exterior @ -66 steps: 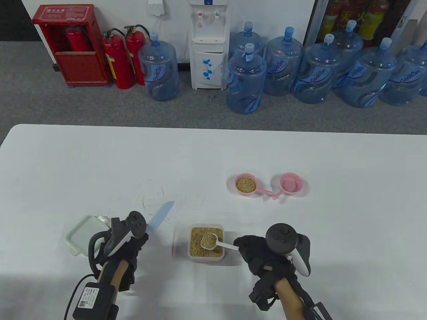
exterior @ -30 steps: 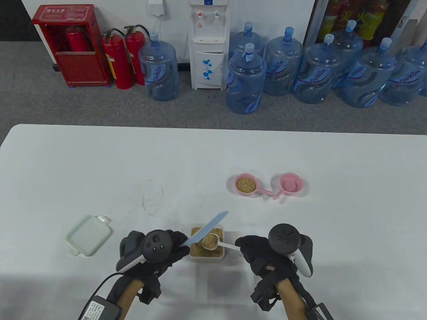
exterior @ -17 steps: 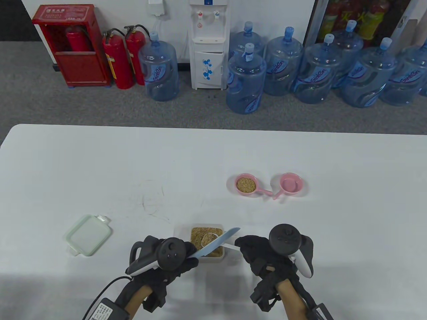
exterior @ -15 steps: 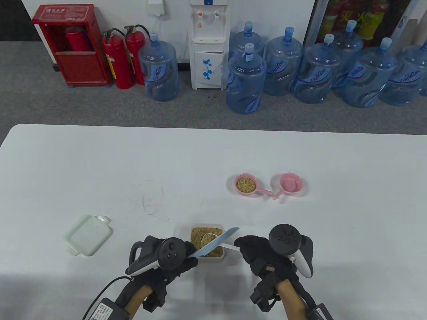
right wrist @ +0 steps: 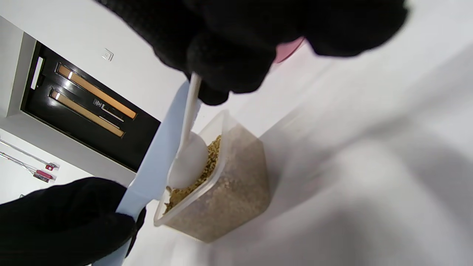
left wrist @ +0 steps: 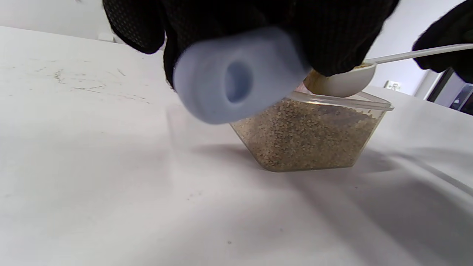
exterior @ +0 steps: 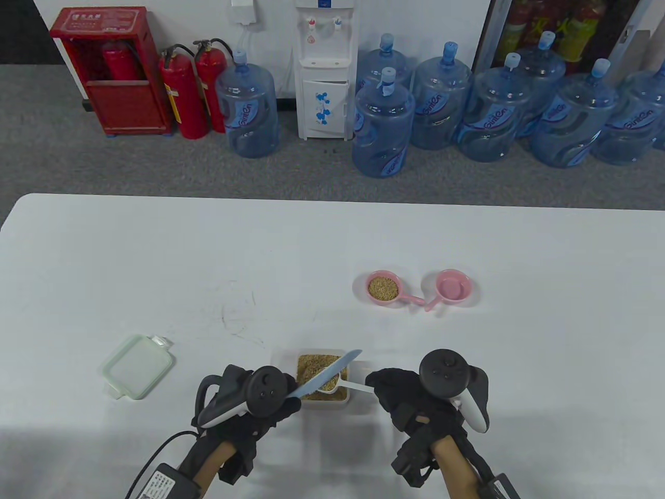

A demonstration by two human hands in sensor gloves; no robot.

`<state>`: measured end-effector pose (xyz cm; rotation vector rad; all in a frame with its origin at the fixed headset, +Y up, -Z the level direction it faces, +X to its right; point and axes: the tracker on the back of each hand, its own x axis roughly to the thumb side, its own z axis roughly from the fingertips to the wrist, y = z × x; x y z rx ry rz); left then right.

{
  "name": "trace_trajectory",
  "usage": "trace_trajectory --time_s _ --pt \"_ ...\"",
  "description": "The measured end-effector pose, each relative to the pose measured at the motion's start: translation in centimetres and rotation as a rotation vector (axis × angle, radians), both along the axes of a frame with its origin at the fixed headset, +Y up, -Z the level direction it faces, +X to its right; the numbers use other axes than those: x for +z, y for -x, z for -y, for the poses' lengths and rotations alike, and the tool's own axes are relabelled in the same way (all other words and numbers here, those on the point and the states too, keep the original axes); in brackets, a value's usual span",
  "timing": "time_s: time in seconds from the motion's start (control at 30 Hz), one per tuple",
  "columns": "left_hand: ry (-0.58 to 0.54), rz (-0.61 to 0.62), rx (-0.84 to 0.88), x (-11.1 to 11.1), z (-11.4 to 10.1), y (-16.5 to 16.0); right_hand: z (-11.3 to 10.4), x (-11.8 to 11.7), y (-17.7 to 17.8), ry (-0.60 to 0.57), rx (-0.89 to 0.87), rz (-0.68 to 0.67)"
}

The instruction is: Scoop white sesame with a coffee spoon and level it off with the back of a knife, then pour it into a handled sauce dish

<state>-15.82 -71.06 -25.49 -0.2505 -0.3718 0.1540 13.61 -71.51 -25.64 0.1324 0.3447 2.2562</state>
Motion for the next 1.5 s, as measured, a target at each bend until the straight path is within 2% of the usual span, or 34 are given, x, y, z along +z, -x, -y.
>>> trace_trajectory --time_s 0.27,0.93,1.17,1.3,1.5 --pt "0.002 -0.027 -0.02 -0.2 0.0 0.3 -0.1 0.0 -0.4 -0.003 -0.005 0.002" --pt "-0.074 -0.1 -0.045 -0.7 -0.5 1.5 -0.2 0.0 -0.8 -0.011 -0.011 -0.003" --pt "-0.135 -0.279 -0.066 -2.2 -0.6 5.4 -0.3 0.0 -0.9 -0.015 -0.014 0.001" --pt "-0.072 -0.398 -0.097 -3.7 1.0 8.5 -0.3 0.1 -0.9 -0.016 -0.01 0.002" --pt "0.031 -0.484 -0.107 -4.9 2.9 10.4 -0.3 0.1 -0.8 -0.017 0.003 0.002"
